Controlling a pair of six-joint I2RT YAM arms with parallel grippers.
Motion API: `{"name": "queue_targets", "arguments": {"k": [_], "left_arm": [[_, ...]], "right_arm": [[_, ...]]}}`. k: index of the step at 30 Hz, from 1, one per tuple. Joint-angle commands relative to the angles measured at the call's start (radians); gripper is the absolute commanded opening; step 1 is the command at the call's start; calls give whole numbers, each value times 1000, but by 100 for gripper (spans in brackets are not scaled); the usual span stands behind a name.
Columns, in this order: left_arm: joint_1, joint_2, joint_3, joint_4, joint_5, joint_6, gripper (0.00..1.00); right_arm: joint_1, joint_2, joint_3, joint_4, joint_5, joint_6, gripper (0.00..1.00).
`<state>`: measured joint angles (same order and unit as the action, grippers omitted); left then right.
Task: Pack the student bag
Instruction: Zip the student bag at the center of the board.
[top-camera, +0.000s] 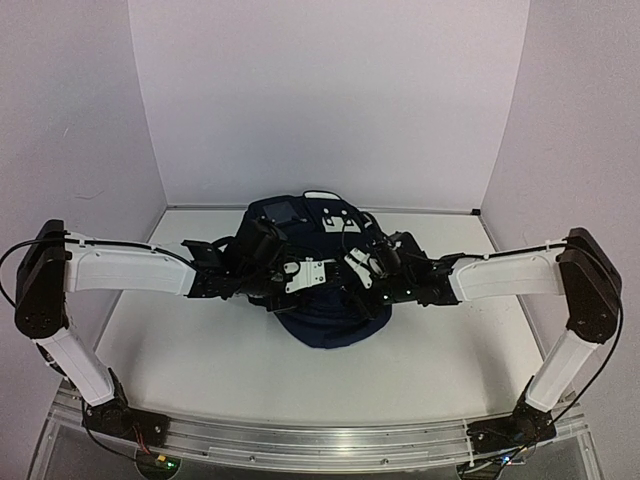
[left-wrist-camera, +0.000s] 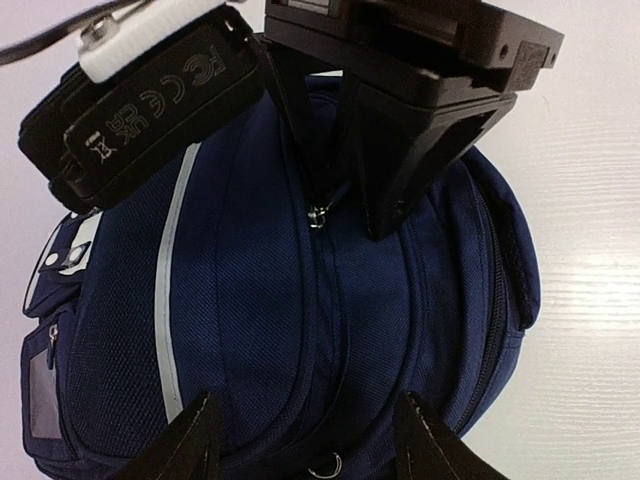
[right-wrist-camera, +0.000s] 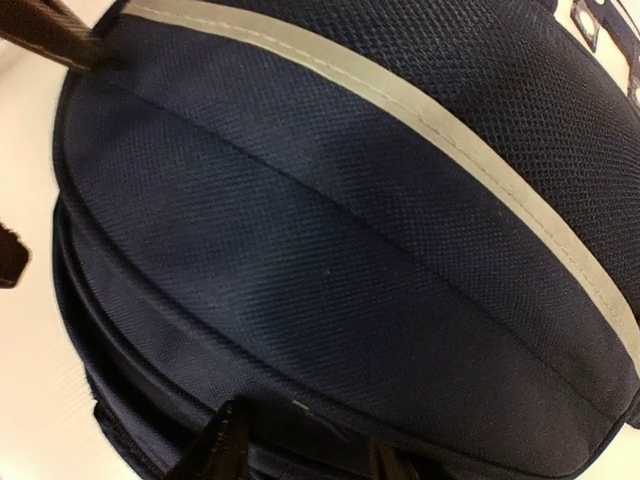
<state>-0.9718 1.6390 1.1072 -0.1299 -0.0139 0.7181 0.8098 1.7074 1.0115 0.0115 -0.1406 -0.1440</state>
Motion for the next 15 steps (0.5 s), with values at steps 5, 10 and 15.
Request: {"name": "queue_targets", "arguments": {"k": [5,10,15], "left_arm": [[-1,-5,33,20,4,34,59],[-1,21,54,13,-7,72,59],[-1,68,107,12,-17,114,59]], "right_arm": [[-4,59,21,154,189,29,26],[-4,42,14,165,192,1,0],[-3,-12,-6,165,169,-14,0]]}}
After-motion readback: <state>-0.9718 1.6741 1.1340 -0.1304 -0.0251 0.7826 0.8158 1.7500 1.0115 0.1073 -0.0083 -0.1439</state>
